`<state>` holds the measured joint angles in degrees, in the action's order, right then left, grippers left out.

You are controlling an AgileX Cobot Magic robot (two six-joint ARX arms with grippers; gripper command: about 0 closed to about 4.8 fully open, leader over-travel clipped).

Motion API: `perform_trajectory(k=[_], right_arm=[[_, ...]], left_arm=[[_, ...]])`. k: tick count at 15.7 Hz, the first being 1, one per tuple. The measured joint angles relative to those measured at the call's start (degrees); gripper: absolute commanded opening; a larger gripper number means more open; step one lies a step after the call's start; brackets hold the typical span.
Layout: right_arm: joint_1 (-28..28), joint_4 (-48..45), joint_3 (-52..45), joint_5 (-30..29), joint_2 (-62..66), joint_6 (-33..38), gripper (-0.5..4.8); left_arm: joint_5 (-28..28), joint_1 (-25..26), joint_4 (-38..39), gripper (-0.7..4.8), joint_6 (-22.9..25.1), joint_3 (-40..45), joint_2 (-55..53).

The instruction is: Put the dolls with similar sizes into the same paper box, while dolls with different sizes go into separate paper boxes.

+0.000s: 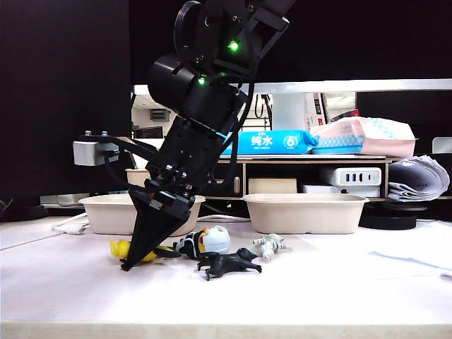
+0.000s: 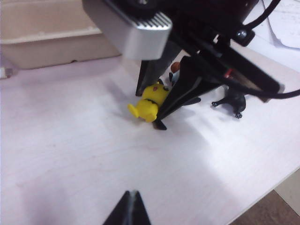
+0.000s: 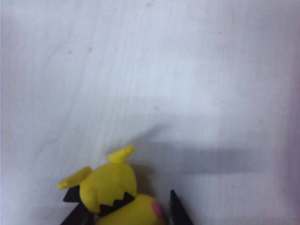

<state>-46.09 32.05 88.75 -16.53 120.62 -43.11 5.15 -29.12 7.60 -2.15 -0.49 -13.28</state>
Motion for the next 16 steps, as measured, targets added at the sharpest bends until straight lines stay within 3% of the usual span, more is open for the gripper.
perform_trajectory(k=[4,8,10,16], right_arm=[[-0.02,0.42,6.82,0.46,0.55,5.73,0.85],[-0.17,-5.84,16.70,0.37,0.09,9.25,1.11],[0.66,-16.85,18.49,3.93,2.60,13.00,1.13],[2.14,-21.57,23.89,11.85,13.75,14.38,1.22]], left_arm=[[0.00,0.37,0.96,-0.05,0.00,-0.02,7.28],[0.02,5.84,0.98,-0.05,0.00,-0.02,12.94],[-0.13,9.29,0.79,-0.05,0.00,-0.02,13.07],[-0.13,11.74,0.79,-0.05,0.00,-0.02,13.07]])
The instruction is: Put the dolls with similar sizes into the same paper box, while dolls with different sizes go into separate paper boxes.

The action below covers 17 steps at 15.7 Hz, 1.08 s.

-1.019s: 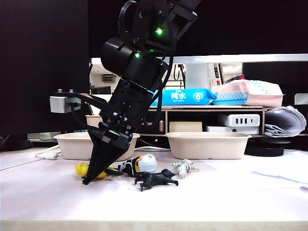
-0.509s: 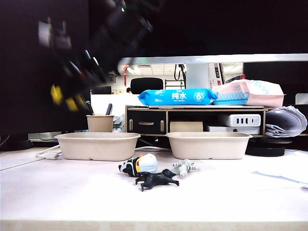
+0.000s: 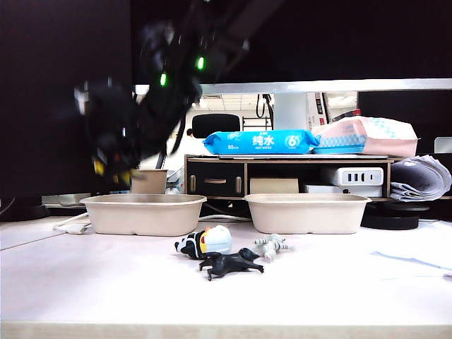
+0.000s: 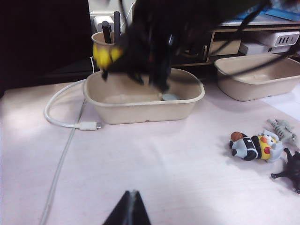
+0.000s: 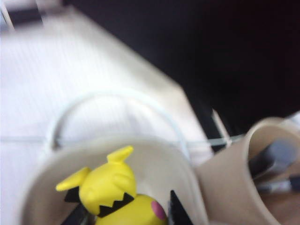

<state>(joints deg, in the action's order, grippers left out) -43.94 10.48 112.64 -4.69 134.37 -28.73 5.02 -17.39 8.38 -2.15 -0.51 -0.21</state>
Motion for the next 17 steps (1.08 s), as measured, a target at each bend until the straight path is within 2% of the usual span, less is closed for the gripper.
perform_trajectory(k=[2,3,6,9,11,13,15,16,17], right_arm=[[0.28,0.07,0.07,1.81,0.55,0.02,2.68],[0.39,0.09,0.11,2.71,0.57,0.04,3.08],[0.33,1.55,1.05,3.63,0.37,0.33,3.07],[0.07,10.16,5.62,3.93,-3.32,2.73,3.16],[-0.15,21.29,7.89,4.04,-8.63,6.78,3.34],[-0.22,40.54,7.74,4.07,-12.00,8.50,3.33],[0.44,52.70,7.34,4.26,-11.87,8.55,3.34],[1.03,55.91,5.57,4.04,-11.98,8.55,3.34],[1.42,55.95,3.61,3.26,-11.96,8.57,3.34]], left_arm=[[-0.04,0.09,0.02,-0.05,0.00,0.00,0.00],[0.00,0.11,0.02,-0.05,0.00,0.00,0.00],[-0.02,0.07,0.00,-0.05,0.00,0.00,0.00],[-0.09,-0.81,0.02,-0.05,-0.02,0.00,-5.70],[-0.22,-6.82,0.02,-0.05,-0.02,0.02,-10.01],[-0.09,-19.58,0.02,-0.05,0.00,0.02,-16.15],[0.00,-24.76,-0.02,-0.05,0.00,0.00,-18.91],[0.39,-26.84,0.09,-0.05,0.02,0.02,-20.15],[0.35,-26.69,0.22,-0.05,0.00,0.00,-20.20]])
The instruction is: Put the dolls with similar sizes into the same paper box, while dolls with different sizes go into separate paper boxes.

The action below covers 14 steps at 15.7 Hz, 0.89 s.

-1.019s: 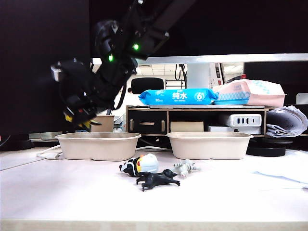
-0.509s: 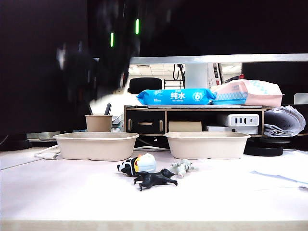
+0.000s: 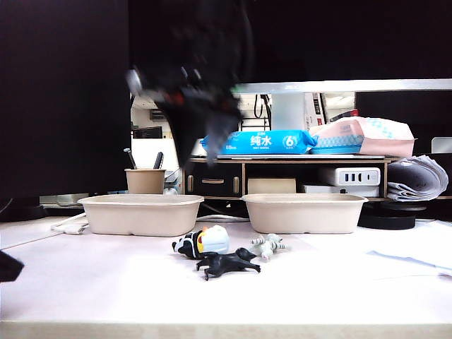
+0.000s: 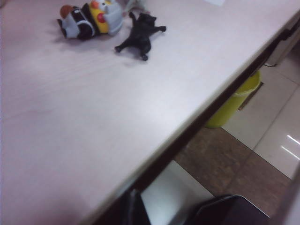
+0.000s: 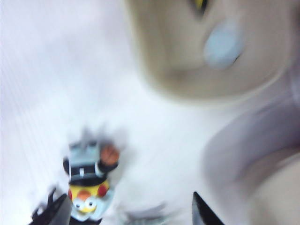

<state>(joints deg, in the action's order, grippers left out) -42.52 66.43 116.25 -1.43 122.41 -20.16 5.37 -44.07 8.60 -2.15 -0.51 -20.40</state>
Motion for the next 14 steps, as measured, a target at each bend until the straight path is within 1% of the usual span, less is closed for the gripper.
perform_trajectory(k=[5,10,14], right_arm=[[0.07,-3.32,-9.11,-3.54,0.24,0.02,3.38],[0.00,-5.44,-10.25,-5.99,1.95,0.02,3.38],[-0.04,-4.83,-10.36,-7.32,2.60,0.02,3.37]], left_arm=[[-0.24,3.28,0.04,-0.05,0.00,0.00,0.42],[-0.22,7.08,0.02,-0.05,0.00,0.00,2.62],[-0.35,7.80,0.04,-0.05,0.00,0.00,2.97]])
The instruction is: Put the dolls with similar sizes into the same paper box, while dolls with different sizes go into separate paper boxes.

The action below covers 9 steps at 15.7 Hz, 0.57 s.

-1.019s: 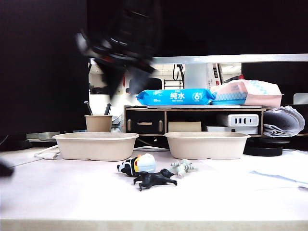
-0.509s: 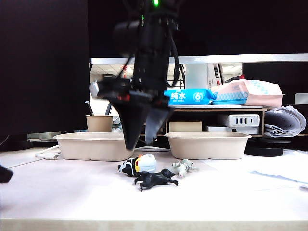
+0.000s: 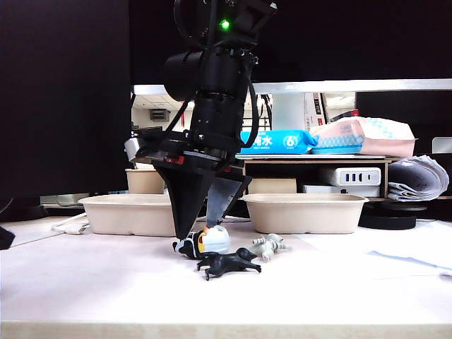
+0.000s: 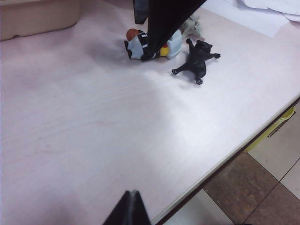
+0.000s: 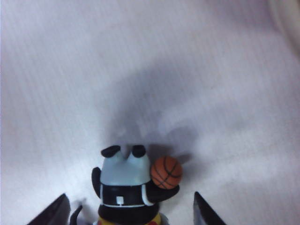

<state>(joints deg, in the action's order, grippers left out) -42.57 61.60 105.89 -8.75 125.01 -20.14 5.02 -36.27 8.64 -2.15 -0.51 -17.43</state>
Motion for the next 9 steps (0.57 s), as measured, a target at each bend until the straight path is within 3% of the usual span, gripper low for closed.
perform_trajectory(k=[9], right_arm=[[0.00,1.49,-0.07,-0.04,0.20,-0.02,3.06]], left_arm=[[0.00,0.20,0.00,-0.05,0.00,0.00,0.00]])
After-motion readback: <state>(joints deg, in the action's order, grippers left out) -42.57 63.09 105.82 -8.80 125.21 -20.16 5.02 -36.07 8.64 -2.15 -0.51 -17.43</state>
